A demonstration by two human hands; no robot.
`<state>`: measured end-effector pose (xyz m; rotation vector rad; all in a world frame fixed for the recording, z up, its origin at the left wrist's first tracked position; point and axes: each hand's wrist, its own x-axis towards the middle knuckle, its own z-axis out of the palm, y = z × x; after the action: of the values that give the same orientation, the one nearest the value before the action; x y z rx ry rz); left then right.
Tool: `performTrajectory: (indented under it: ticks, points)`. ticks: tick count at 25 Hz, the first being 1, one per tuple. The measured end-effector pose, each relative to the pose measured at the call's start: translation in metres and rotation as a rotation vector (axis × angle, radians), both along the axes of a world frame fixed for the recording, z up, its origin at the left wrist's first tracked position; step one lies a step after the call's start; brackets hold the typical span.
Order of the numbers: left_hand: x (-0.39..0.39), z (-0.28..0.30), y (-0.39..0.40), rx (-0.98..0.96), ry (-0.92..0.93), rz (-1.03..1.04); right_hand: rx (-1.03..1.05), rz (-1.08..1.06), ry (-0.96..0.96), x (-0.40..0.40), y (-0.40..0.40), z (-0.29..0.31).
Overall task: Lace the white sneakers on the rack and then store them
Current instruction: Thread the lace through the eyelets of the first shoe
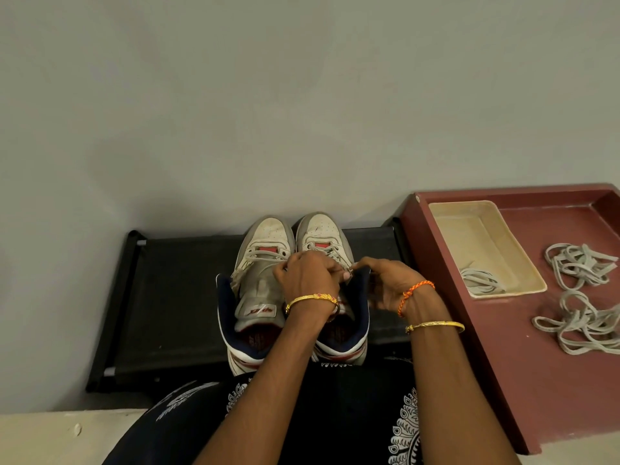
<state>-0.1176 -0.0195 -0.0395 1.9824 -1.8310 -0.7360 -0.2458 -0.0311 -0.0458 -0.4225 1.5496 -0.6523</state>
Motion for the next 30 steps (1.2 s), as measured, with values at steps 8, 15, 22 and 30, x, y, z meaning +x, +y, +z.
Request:
performTrajectory:
  ticks: [8,15,22,30]
  points:
    - [0.003,-0.012,0.002,-0.043,-0.074,0.016,-0.170,0.046,0.021,-0.004,0.009,-0.010]
    - [0.006,-0.012,0.010,-0.095,-0.115,0.095,-0.392,-0.250,0.071,-0.011,0.012,0.001]
    - [0.028,-0.017,0.020,0.017,0.143,0.197,-0.912,-0.771,-0.471,-0.055,0.047,0.107]
    - [0.049,-0.014,0.018,0.058,0.419,0.217,-0.614,0.101,0.483,-0.003,0.026,-0.002]
